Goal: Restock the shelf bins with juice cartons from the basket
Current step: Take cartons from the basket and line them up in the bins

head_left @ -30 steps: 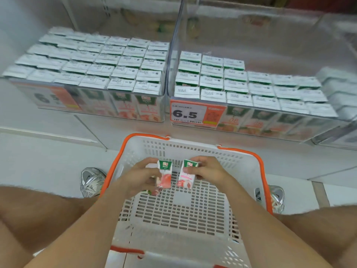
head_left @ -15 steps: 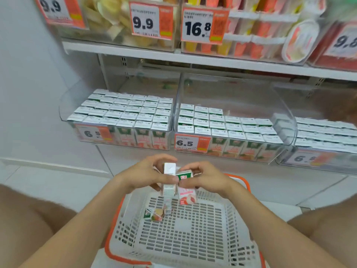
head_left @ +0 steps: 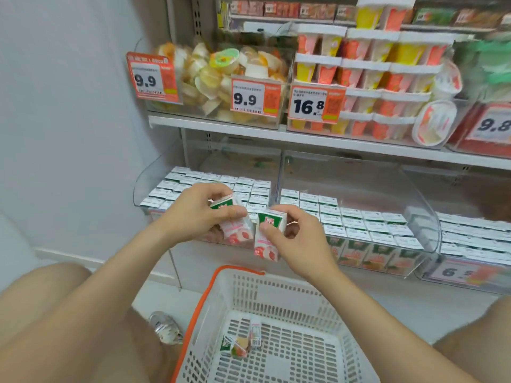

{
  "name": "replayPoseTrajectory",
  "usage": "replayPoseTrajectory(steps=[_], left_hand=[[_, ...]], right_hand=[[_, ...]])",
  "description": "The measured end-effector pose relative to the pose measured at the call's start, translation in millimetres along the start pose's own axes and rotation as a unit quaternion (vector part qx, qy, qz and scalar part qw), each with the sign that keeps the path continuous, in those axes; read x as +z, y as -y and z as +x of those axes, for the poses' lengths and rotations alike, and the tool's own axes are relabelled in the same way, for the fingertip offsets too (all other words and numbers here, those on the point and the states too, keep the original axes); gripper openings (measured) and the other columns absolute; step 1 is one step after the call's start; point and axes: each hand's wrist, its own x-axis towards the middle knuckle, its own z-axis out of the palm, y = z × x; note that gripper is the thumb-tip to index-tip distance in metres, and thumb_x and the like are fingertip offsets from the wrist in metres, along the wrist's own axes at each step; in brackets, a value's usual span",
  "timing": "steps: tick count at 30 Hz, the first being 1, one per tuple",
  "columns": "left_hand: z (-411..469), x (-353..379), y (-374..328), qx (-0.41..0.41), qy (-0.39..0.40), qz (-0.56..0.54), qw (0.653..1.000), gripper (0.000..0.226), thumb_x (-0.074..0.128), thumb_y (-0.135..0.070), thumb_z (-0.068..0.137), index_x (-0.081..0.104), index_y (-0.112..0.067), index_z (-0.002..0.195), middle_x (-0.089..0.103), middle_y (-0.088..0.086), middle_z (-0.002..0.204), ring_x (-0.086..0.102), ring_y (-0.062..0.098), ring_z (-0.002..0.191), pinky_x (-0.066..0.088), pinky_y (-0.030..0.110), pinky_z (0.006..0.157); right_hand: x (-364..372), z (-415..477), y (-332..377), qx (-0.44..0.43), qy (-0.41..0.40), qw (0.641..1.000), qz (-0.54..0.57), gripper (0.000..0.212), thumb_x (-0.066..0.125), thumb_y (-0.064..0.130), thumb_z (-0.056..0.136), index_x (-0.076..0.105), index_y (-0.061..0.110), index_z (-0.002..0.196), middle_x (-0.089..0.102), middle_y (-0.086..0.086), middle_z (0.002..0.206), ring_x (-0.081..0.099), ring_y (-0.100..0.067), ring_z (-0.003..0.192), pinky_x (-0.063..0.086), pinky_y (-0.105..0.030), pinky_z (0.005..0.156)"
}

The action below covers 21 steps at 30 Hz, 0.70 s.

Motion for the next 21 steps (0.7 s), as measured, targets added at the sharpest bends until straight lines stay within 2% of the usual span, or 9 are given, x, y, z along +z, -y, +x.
replayPoseTrajectory(steps=[3,5,7,9,11,14,17,19,21], left_hand=[[18,-29,10,0.012,-0.05,0.033,0.998,0.022,0.084,-0.042,0.085,0.072,-0.027,0.096,0.076,-0.003,0.091,0.076,0.019,0.081,0.065,0.039,0.073],[31,-47,16,0.026,-0.111,0.087,0.99,0.027,0.087,-0.045,0.081,0.071,-0.032,0.098,0.074,-0.01,0.092,0.072,0.008,0.078,0.059,0.025,0.069],[48,-63,25,0.028,-0.156,0.158,0.975,0.035,0.088,-0.047,0.078,0.069,-0.03,0.101,0.07,-0.014,0.091,0.065,0.006,0.08,0.049,0.022,0.063],[72,-77,44,0.02,-0.176,0.193,0.965,0.032,0.089,-0.032,0.083,0.067,-0.023,0.105,0.068,-0.006,0.093,0.062,0.011,0.078,0.044,0.024,0.057],[98,-87,66,0.02,-0.192,0.257,0.947,0.03,0.08,-0.011,0.089,0.065,-0.02,0.113,0.067,0.003,0.101,0.064,0.024,0.088,0.047,0.03,0.067],[127,-92,92,0.032,-0.173,0.351,0.92,0.041,0.064,0.007,0.09,0.059,-0.017,0.123,0.056,0.011,0.116,0.06,0.04,0.093,0.048,0.045,0.074],[146,-90,105,0.038,-0.137,0.435,0.889,0.053,0.054,0.021,0.082,0.054,-0.012,0.122,0.041,0.01,0.122,0.053,0.038,0.07,0.045,0.046,0.061],[156,-91,105,0.039,-0.131,0.488,0.862,0.056,0.057,0.021,0.079,0.054,-0.01,0.125,0.044,0.011,0.118,0.057,0.039,0.069,0.042,0.044,0.057],[168,-94,102,0.032,-0.131,0.549,0.825,0.059,0.063,0.011,0.084,0.051,-0.015,0.135,0.055,0.009,0.115,0.067,0.04,0.085,0.039,0.04,0.059]], right_hand=[[10,19,21,-0.05,-0.037,0.997,-0.036,0.033,0.082,0.041,0.087,0.067,0.043,0.117,0.073,0.013,0.1,0.066,-0.006,0.084,0.051,-0.014,0.072],[19,36,35,-0.099,-0.049,0.992,-0.067,0.035,0.084,0.037,0.086,0.07,0.038,0.118,0.071,0.02,0.107,0.064,-0.002,0.096,0.051,-0.019,0.085],[33,56,41,-0.149,-0.042,0.984,-0.085,0.035,0.083,0.027,0.087,0.068,0.032,0.119,0.069,0.02,0.11,0.061,-0.004,0.102,0.051,-0.029,0.091],[46,79,43,-0.175,-0.034,0.978,-0.106,0.032,0.08,0.022,0.091,0.063,0.026,0.117,0.068,0.015,0.109,0.061,-0.008,0.102,0.052,-0.034,0.089],[59,104,43,-0.179,-0.025,0.973,-0.147,0.029,0.077,0.019,0.094,0.06,0.023,0.117,0.068,0.01,0.111,0.061,-0.012,0.102,0.053,-0.035,0.086],[78,141,38,-0.177,-0.019,0.96,-0.216,0.029,0.072,0.008,0.092,0.056,0.018,0.114,0.067,0.002,0.111,0.061,-0.02,0.104,0.051,-0.037,0.083],[100,174,33,-0.178,-0.02,0.952,-0.247,0.03,0.068,0.002,0.088,0.052,0.017,0.108,0.066,-0.002,0.103,0.06,-0.026,0.093,0.049,-0.041,0.075],[114,193,31,-0.17,-0.021,0.952,-0.254,0.028,0.07,0.008,0.09,0.053,0.016,0.11,0.066,-0.006,0.101,0.061,-0.03,0.091,0.052,-0.045,0.076],[126,210,32,-0.138,-0.021,0.957,-0.253,0.028,0.072,0.017,0.094,0.058,0.012,0.117,0.067,-0.014,0.105,0.063,-0.035,0.095,0.055,-0.046,0.078]])
